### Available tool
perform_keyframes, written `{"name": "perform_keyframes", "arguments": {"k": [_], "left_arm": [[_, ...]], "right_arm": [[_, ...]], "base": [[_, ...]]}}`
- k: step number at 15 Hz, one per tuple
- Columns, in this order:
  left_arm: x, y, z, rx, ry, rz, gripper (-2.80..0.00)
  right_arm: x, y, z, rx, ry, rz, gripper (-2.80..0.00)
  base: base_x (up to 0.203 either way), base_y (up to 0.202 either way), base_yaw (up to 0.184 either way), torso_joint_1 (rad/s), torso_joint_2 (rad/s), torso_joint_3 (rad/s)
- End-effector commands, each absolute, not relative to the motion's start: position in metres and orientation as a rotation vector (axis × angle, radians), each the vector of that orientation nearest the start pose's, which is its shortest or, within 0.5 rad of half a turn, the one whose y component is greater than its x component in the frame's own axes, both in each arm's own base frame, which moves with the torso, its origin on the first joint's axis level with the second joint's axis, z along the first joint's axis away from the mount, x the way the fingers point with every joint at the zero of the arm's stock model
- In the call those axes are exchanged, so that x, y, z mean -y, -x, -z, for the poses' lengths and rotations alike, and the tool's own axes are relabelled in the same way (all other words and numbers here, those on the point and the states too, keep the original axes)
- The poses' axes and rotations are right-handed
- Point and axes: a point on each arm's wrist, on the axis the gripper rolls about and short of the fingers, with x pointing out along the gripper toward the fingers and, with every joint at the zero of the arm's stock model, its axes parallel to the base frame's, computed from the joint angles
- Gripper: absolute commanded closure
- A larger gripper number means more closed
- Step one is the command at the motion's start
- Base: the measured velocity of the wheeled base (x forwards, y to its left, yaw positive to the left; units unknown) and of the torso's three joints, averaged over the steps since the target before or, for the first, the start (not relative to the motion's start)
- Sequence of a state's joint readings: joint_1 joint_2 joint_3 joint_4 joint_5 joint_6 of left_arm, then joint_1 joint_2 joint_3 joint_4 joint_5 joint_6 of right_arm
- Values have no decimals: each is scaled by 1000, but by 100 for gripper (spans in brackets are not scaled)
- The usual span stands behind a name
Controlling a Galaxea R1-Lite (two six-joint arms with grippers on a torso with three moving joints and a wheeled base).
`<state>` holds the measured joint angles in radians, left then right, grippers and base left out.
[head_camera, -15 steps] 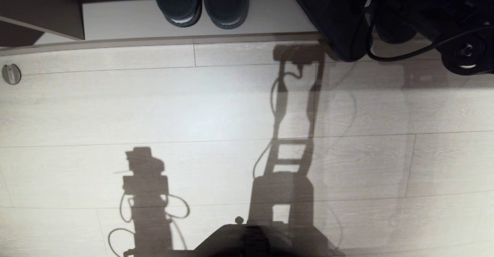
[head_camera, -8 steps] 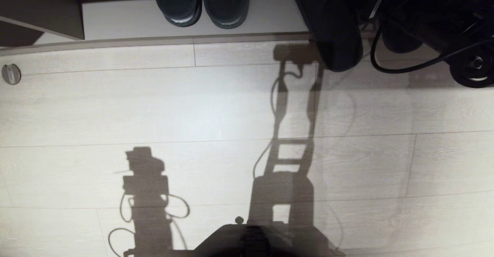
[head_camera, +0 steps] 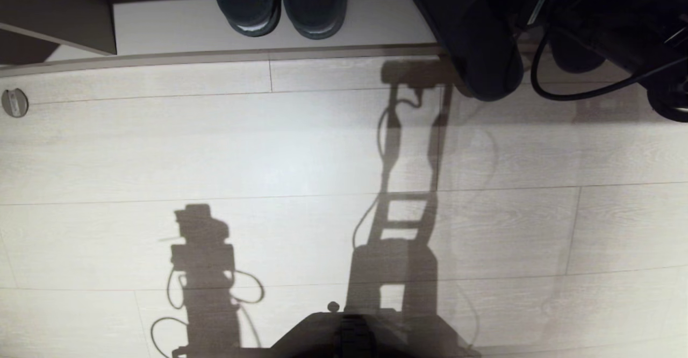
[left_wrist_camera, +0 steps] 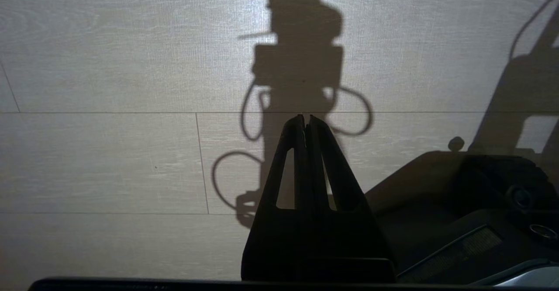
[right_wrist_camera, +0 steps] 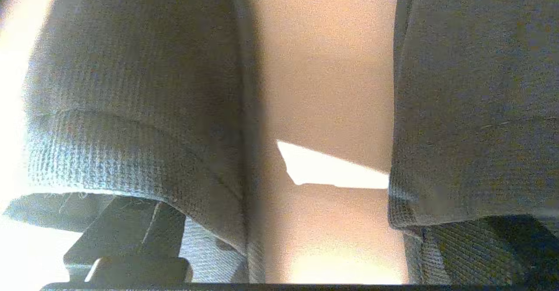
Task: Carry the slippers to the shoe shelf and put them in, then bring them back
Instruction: Place the slippers into the shoe cabinet
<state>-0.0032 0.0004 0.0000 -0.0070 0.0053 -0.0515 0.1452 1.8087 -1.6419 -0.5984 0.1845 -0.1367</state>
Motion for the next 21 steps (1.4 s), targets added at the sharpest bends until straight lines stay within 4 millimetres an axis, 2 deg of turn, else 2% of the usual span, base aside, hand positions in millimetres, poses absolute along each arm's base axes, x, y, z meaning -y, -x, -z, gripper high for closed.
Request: {"name": "perform_keyframes", "arguments": {"k": [1,3,10,13,16,21], "left_arm": [[0,23,-76,8,52,-3,0],[0,23,-76,6,52,-3,0],[0,23,-76,7,52,-3,0],[0,23,-76,8,54,-4,0],[0,23,-76,8,52,-6,0],[0,23,-76,7,52,-6,0]], "right_arm": [[-54,-340,-384,473,149,-262,-280],[-54,-339,-385,474,158,-199,-280],[-63,-324,-396,503,144,-135,-280],[-63,-325,-383,454,163,-127,-280],[-61,-318,-378,427,167,-108,-280],[-56,-291,-373,398,178,-111,-280]], "base": [[0,0,0,0,0,0],[0,0,0,0,0,0],[0,0,0,0,0,0],[0,0,0,0,0,0],[0,0,0,0,0,0],[0,0,0,0,0,0]]}}
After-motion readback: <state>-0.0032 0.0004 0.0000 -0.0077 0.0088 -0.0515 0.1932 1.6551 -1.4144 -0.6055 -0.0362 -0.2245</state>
